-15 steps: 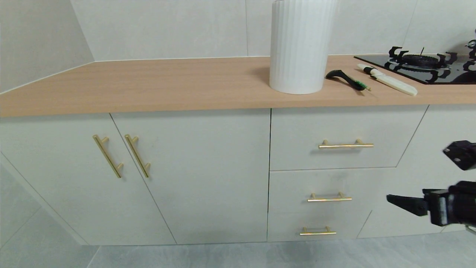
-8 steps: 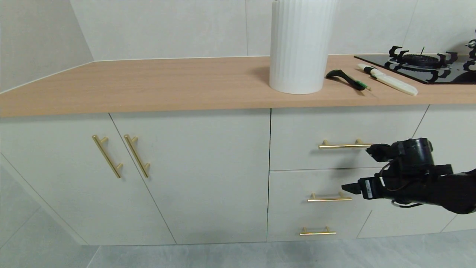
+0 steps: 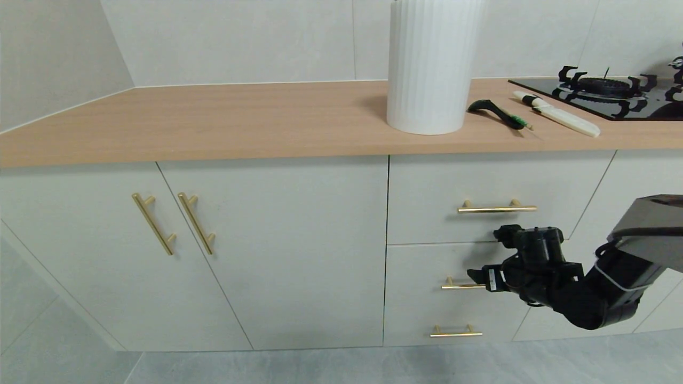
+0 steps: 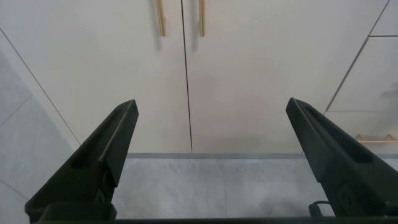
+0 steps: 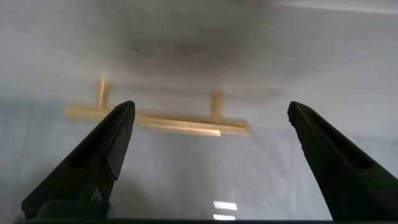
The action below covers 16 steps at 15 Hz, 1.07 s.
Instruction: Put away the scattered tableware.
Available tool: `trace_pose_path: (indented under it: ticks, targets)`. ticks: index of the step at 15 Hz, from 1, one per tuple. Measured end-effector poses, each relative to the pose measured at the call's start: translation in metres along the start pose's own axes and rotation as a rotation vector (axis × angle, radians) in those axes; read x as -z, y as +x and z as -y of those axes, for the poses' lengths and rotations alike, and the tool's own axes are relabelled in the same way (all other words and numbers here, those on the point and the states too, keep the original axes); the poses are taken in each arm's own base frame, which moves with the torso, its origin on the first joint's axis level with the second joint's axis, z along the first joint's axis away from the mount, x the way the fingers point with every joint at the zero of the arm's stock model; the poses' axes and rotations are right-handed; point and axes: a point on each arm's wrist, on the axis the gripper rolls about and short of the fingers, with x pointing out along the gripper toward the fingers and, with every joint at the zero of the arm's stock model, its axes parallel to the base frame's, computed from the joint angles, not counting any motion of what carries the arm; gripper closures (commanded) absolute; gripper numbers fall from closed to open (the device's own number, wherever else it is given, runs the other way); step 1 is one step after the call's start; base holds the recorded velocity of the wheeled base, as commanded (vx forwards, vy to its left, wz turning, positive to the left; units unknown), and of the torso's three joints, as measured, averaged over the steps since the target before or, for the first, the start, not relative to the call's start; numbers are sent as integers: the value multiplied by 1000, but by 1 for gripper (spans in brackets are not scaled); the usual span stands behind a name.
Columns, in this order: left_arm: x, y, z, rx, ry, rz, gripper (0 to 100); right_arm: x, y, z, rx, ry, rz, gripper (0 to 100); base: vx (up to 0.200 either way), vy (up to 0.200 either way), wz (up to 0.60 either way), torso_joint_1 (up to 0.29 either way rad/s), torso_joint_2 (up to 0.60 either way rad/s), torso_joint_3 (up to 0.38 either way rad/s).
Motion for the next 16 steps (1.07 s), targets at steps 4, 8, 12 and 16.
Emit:
trace_pose_path:
  ticks: [4, 8, 12, 16]
  targets:
    - [0, 0, 0, 0, 0, 0, 0, 14, 15, -4, 22, 2, 19, 0, 0, 0, 0, 0, 0, 0]
    - [0, 0, 0, 0, 0, 0, 0, 20, 20, -5, 24, 0, 11, 0, 0, 0, 0, 0, 0, 0]
    - [0, 0, 0, 0, 0, 0, 0, 25, 25, -4, 59, -2, 17, 0, 0, 0, 0, 0, 0, 0]
    - [0, 0, 0, 0, 0, 0, 0, 29, 25, -4, 60, -9, -1, 0, 0, 0, 0, 0, 0, 0]
